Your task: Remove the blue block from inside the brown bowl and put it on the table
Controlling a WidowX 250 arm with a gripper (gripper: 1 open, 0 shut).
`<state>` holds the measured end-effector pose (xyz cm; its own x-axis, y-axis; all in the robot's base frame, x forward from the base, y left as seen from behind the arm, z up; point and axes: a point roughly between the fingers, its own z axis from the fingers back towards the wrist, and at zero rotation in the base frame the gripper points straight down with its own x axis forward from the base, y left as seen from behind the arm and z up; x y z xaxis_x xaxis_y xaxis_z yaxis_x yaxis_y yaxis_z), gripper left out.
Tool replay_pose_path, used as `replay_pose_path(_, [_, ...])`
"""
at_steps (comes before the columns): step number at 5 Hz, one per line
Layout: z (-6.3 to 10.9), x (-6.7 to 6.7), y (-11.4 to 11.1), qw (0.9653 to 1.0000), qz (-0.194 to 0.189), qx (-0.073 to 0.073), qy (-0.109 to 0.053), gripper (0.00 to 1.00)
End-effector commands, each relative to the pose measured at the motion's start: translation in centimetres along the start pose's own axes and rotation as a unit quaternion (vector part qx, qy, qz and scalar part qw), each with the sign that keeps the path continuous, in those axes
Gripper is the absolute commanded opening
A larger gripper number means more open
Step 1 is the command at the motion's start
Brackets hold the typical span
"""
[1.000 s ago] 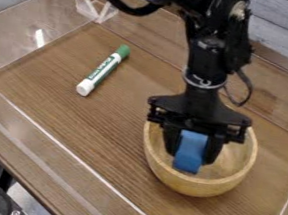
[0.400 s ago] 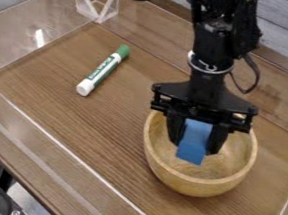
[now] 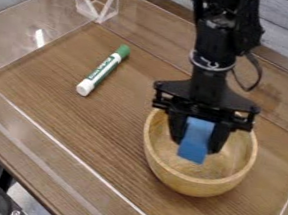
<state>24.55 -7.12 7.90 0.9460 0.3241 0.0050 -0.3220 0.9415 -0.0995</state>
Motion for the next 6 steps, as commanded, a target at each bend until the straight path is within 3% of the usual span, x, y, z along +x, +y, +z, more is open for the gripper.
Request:
replay_pose_path(1, [1.9, 1.0, -0.8, 0.9992, -0.005, -0.023, -0.032, 0.00])
replay_pose_path(3, [2.1, 0.9, -0.8, 0.9993, -0.006, -0.024, -0.028, 0.00])
replay_pose_path(6, [4.4, 1.3, 0.5, 0.9990, 0.003, -0.025, -0.036, 0.00])
